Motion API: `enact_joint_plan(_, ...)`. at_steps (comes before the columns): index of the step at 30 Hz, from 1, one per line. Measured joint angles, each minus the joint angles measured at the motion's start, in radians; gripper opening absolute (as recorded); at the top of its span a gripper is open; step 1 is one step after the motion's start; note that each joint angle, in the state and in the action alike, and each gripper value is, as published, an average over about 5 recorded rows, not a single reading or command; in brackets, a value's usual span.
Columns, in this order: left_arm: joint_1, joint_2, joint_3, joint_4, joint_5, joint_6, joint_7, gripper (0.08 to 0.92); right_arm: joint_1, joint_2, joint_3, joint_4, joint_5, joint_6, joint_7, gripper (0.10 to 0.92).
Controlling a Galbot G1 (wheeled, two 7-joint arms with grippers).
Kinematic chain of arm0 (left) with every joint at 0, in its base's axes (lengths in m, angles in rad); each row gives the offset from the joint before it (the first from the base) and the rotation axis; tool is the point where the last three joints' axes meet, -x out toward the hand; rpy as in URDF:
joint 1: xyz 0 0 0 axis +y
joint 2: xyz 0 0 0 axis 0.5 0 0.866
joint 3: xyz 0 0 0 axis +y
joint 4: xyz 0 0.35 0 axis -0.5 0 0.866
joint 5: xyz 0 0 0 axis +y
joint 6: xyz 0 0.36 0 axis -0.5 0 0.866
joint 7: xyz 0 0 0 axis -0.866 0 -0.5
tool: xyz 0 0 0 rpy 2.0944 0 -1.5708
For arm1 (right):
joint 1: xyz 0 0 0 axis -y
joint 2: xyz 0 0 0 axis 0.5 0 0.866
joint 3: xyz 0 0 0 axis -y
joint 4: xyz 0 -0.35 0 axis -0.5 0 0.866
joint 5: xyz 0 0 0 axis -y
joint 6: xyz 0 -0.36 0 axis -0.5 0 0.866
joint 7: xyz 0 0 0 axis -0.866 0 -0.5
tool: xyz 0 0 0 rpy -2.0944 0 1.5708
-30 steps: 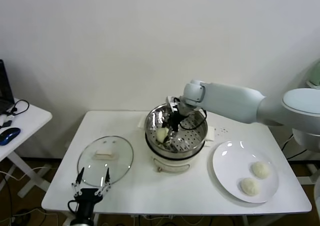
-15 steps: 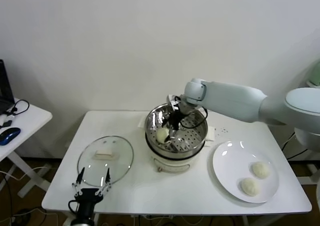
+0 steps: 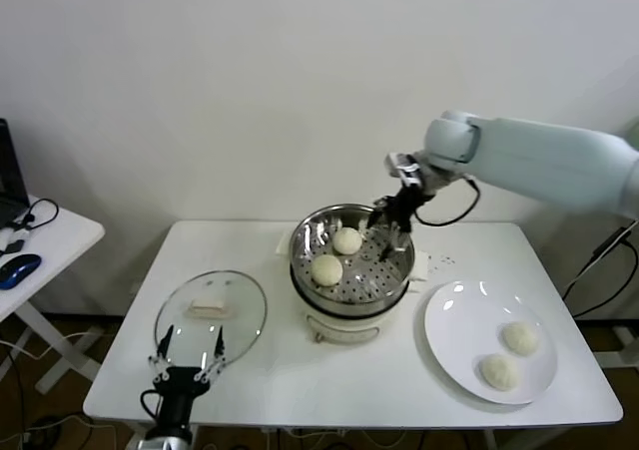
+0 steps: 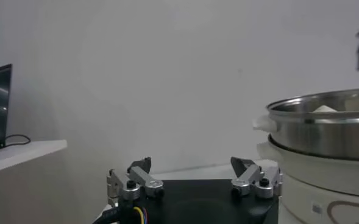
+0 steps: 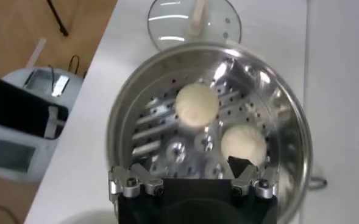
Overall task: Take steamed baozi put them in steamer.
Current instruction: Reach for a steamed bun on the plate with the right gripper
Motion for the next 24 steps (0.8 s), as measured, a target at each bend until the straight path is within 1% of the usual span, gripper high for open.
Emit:
enact_joint_plan(6, -0.009, 0.001, -0.007, 0.003, -0.004, 0.007, -0.003, 0.823, 0.019, -0.169, -0.024, 0.113, -0.092, 0.012, -0.015, 0.823)
enact_joint_plan(11, -0.009, 0.003, -0.011, -0.002, -0.008, 0.013, -0.011, 0.823, -0.022, -0.299, -0.012, 0.172, -0.189, 0.022, -0.014, 0.823)
enact_joint_plan(18, 0.007, 0.001, -0.011, -0.005, -0.004, 0.009, -0.015, 0.823, -0.193, -0.449, 0.104, 0.194, -0.335, 0.040, -0.008, 0.823)
enact_joint_plan(24, 0.015, 0.000, -0.009, 0.000, 0.000, 0.008, -0.018, 0.823, -0.391, -0.530, 0.253, 0.192, -0.441, 0.048, 0.000, 0.823)
